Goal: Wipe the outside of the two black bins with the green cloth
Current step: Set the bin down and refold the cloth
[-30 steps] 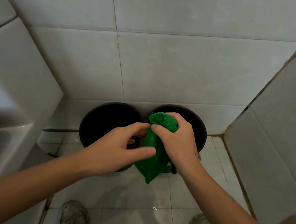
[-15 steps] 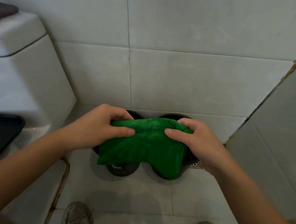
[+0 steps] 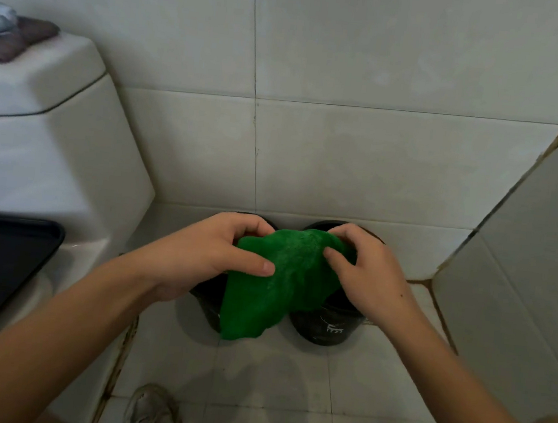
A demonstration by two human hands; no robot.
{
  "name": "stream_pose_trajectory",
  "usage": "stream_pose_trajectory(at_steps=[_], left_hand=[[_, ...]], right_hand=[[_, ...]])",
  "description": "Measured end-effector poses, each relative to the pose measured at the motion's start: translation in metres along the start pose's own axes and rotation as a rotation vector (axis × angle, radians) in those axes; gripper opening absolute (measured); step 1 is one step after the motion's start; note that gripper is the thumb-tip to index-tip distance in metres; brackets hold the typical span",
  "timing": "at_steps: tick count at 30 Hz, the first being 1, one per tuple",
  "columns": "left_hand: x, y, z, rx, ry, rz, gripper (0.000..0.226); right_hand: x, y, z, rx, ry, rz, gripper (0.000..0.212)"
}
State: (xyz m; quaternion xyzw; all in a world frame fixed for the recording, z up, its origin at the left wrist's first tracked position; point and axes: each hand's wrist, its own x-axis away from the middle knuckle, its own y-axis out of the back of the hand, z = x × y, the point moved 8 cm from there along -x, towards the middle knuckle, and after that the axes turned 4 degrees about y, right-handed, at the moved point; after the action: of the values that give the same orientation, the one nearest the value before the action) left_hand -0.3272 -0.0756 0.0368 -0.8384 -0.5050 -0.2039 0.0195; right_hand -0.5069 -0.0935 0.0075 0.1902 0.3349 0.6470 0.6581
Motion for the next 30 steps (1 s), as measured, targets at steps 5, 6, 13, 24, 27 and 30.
stream_pose_trajectory(at_steps=[5,6,13,24,27,30], left_hand=[[0.0,0.006,0.0,0.238,-0.014,-0.225,0.011],[0.001,0.007,0.001,0.254,-0.015,-0.259,0.015],[-0.004,-0.002,0.0,0.331,-0.102,-0.183,0.028],[-0.005,-0.014,-0.002,0.123,-0.178,-0.177,0.019],[-0.006,-0.018,-0.001,0.073,-0.197,-0.187,0.021],[-0.007,-0.02,-0.003,-0.06,-0.251,-0.211,0.025]], right_hand=[[0.031,0.002,0.055,-0.126,0.28,-0.211,0.018],[0.036,-0.008,0.064,-0.149,0.307,-0.119,0.026],[0.04,-0.026,0.053,-0.312,-0.004,0.04,0.069],[0.033,-0.016,0.052,-0.538,0.121,0.047,0.022],[0.033,-0.016,0.052,-0.518,0.139,0.08,0.023],[0.031,-0.013,0.049,-0.481,0.154,0.073,0.025]])
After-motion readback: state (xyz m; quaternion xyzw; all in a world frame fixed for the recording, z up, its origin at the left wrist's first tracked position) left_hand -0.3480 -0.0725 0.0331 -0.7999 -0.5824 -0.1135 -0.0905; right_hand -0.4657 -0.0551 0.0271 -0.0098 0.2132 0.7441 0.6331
